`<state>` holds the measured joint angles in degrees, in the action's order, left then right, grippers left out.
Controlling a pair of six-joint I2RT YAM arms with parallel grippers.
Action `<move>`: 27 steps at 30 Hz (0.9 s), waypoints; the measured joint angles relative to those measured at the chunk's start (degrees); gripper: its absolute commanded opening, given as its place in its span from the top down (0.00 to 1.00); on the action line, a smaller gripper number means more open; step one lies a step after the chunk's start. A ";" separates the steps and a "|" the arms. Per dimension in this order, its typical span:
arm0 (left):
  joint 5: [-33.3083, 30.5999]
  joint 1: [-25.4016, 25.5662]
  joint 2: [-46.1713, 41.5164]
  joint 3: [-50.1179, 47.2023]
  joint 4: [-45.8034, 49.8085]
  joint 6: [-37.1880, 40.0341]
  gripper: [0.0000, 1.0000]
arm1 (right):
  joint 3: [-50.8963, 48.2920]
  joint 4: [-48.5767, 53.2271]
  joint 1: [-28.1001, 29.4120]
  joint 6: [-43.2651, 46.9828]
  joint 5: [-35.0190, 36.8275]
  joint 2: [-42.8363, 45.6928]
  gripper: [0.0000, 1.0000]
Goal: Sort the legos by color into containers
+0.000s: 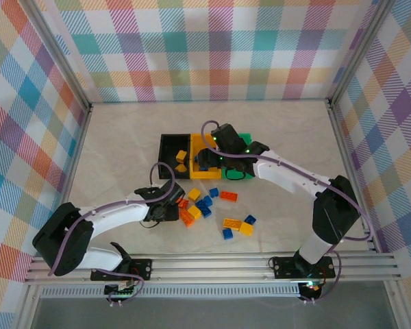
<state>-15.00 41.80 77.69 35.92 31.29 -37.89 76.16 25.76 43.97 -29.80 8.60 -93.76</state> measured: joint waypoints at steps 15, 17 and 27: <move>1.92 -0.74 3.15 1.84 -3.23 2.80 0.69 | -4.39 -0.26 0.00 -0.17 1.05 2.91 0.24; 2.40 -0.85 2.32 1.62 -3.15 2.73 0.72 | -5.57 -0.44 0.00 -0.50 1.66 4.13 0.24; 4.63 0.68 -1.14 14.78 2.58 4.33 0.76 | -20.46 -1.68 -1.40 -4.00 7.04 17.00 0.23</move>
<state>-10.37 42.48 76.55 50.70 33.87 -33.56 55.70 24.08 42.57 -33.80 15.64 -76.75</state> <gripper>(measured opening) 0.325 0.767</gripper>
